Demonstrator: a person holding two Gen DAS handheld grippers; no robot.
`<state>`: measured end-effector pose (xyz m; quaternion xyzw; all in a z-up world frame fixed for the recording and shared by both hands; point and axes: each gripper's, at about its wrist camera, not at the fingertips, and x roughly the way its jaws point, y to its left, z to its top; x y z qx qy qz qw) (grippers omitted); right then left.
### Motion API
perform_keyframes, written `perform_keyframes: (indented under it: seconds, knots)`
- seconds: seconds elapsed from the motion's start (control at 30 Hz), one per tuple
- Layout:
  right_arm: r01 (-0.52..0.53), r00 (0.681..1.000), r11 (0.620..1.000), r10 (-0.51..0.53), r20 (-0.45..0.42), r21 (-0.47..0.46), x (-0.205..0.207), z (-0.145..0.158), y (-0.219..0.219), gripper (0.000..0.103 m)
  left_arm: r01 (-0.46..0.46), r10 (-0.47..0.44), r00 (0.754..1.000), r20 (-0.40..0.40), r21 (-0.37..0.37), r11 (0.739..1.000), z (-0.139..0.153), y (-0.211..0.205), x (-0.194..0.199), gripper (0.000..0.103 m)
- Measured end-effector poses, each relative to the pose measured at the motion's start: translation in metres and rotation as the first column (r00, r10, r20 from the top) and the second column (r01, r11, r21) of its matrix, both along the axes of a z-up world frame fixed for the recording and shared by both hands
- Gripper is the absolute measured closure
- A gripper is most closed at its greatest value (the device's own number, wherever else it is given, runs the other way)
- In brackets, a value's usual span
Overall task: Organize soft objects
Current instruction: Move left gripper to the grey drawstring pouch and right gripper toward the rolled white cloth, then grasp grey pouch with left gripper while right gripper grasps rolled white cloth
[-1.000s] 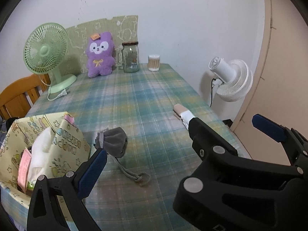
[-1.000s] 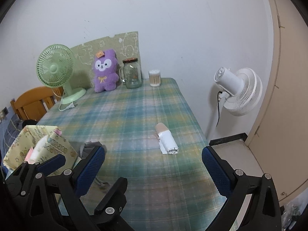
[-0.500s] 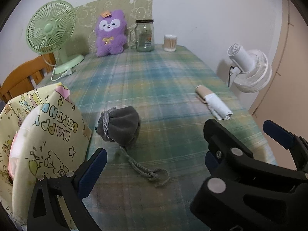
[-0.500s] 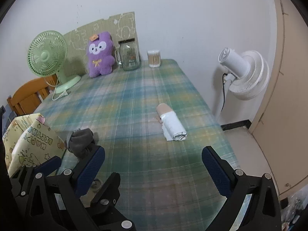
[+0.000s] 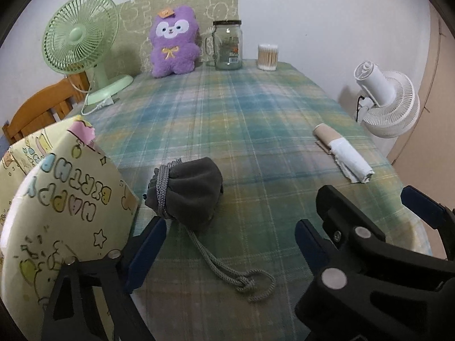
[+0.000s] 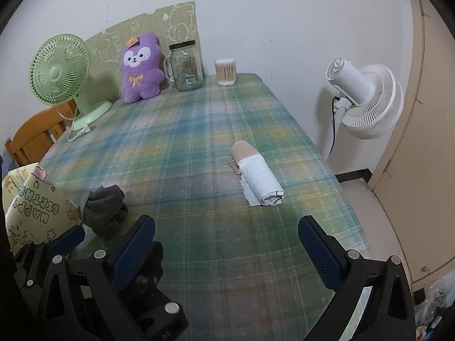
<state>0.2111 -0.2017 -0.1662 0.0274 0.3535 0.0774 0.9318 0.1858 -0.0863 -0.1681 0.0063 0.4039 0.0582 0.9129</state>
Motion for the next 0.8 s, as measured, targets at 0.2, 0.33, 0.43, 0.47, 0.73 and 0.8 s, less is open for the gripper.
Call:
perform_keyframes:
  seconds: [0.2,0.33,0.43,0.47,0.73,0.8]
  knots:
    - [-0.009,1.0,1.0,0.009,-0.007,-0.002,0.008,-0.002,0.003,0.001,-0.027,0.026,0.999,-0.043,-0.028,0.999,-0.007,0.009,0.012,0.023]
    - [-0.008,1.0,1.0,0.008,-0.013,0.009,0.013,-0.003,0.003,0.001,-0.025,0.025,0.999,-0.032,-0.021,0.999,-0.006,0.008,0.016,0.03]
    - [-0.003,1.0,1.0,0.004,-0.019,0.02,0.018,-0.004,0.001,0.001,-0.01,0.01,1.0,-0.026,-0.008,1.0,-0.005,0.006,0.021,0.036]
    - [-0.003,1.0,1.0,0.003,-0.019,0.019,0.019,-0.004,0.0,0.001,-0.006,0.006,1.0,-0.024,0.001,1.0,-0.004,0.006,0.023,0.039]
    - [0.004,1.0,0.999,-0.004,-0.023,0.042,0.029,-0.004,-0.006,0.001,0.035,-0.035,0.999,-0.016,0.0,0.999,-0.003,0.001,0.035,0.077]
    - [0.009,1.0,0.999,-0.008,-0.026,0.045,0.031,-0.005,-0.007,0.001,0.048,-0.048,0.999,-0.016,-0.003,0.999,-0.003,-0.002,0.035,0.09]
